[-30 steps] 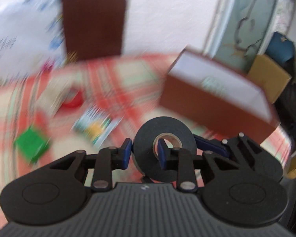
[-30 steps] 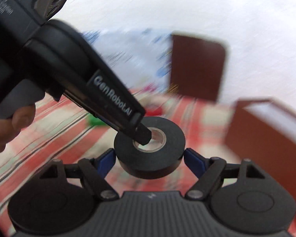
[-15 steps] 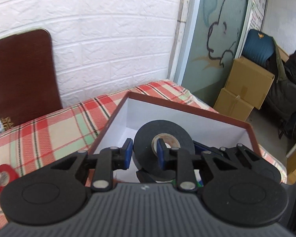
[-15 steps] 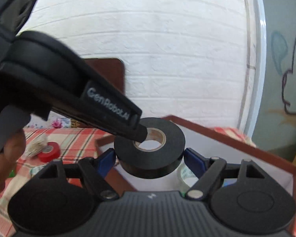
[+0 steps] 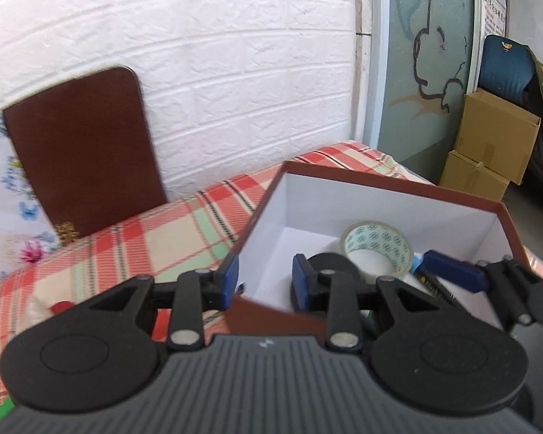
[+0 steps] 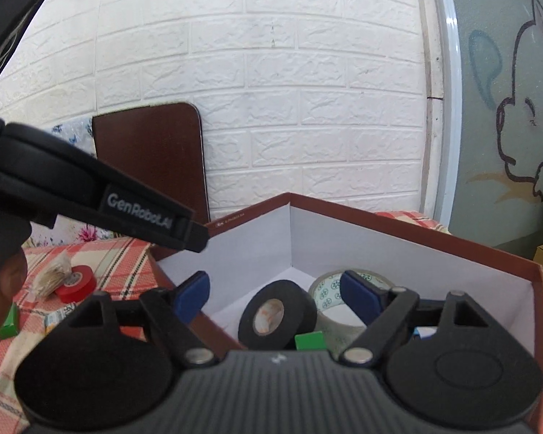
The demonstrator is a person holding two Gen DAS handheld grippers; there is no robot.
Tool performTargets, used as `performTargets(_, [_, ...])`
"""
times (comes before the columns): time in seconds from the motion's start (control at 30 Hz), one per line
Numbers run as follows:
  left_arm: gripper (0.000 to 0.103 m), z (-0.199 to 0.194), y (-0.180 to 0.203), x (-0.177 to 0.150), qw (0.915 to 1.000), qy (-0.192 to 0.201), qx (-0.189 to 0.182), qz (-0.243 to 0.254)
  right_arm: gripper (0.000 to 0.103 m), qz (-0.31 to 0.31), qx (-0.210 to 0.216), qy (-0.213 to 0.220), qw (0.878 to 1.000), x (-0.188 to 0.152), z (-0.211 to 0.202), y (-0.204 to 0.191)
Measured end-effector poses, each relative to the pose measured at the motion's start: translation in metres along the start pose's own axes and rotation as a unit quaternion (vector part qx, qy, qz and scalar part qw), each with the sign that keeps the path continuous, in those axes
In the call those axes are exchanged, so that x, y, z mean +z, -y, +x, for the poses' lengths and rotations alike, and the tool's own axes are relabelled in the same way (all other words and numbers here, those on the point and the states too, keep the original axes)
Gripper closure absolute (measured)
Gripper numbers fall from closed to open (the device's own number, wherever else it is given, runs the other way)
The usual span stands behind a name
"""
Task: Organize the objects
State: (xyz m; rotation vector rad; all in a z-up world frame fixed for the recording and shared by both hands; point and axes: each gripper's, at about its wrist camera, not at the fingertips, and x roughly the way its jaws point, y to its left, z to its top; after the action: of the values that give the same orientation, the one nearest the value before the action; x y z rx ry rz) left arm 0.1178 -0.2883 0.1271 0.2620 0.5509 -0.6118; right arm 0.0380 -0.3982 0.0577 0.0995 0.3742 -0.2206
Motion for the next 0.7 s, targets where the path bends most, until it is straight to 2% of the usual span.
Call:
performTargets(0.17, [0.063, -0.029, -0.011, -0.022, 0.9999, -0.001, 0.016, -0.007, 0.021, 0.001, -0.004, 0.030, 1.000, -0.001, -0.028, -0.004])
performTargets(0.37, [0.062, -0.050, -0.029, -0.051, 0.9989, -0.010, 0.038, -0.023, 0.020, 0.017, -0.001, 0.052, 0.998, -0.011, -0.065, -0.015])
performTargets(0.7, [0.062, -0.065, -0.066, -0.091, 0.9942, -0.037, 0.079, -0.062, 0.020, 0.002, 0.040, 0.022, 0.999, -0.027, -0.080, -0.054])
